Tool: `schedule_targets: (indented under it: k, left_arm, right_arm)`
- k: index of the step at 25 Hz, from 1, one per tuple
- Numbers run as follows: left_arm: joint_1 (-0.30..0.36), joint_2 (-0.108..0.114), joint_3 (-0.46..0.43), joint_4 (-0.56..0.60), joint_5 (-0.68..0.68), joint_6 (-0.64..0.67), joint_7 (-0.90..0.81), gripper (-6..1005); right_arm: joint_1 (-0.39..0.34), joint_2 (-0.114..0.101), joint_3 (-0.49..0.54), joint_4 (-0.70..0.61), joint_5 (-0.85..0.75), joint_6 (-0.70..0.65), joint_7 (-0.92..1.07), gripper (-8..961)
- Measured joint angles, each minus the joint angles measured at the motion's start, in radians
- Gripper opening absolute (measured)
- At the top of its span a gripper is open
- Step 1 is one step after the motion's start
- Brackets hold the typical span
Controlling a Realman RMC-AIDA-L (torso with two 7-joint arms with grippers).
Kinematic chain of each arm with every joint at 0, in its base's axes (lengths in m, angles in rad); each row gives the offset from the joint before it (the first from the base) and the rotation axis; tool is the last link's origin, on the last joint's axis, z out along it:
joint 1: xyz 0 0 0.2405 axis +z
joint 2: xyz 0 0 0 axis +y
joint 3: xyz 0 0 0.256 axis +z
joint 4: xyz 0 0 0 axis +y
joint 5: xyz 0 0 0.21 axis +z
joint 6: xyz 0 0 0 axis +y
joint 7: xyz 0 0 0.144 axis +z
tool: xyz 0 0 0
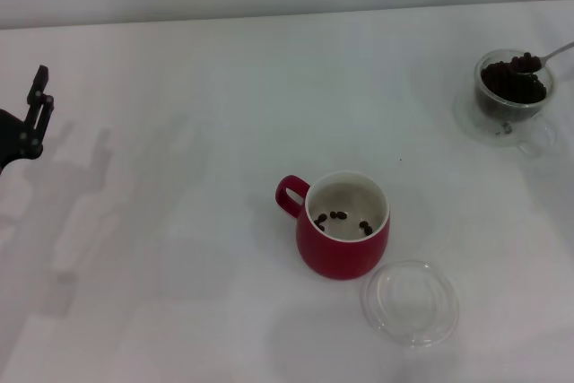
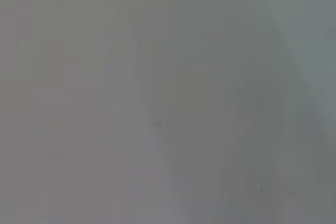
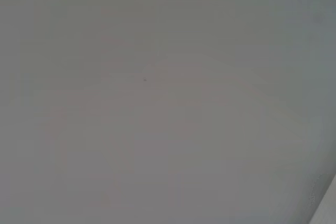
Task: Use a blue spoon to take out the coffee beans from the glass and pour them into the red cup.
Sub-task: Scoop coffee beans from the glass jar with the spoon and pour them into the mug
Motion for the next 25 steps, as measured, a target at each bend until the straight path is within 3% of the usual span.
schedule_targets:
  k: [25]
  left_arm:
    - [0.019, -0.002, 0.000, -0.024, -0.004, 0.001, -0.006, 543]
  right_arm:
    - [-0.035, 0.022, -0.035, 0.025, -0.014, 0.176, 0.003, 173]
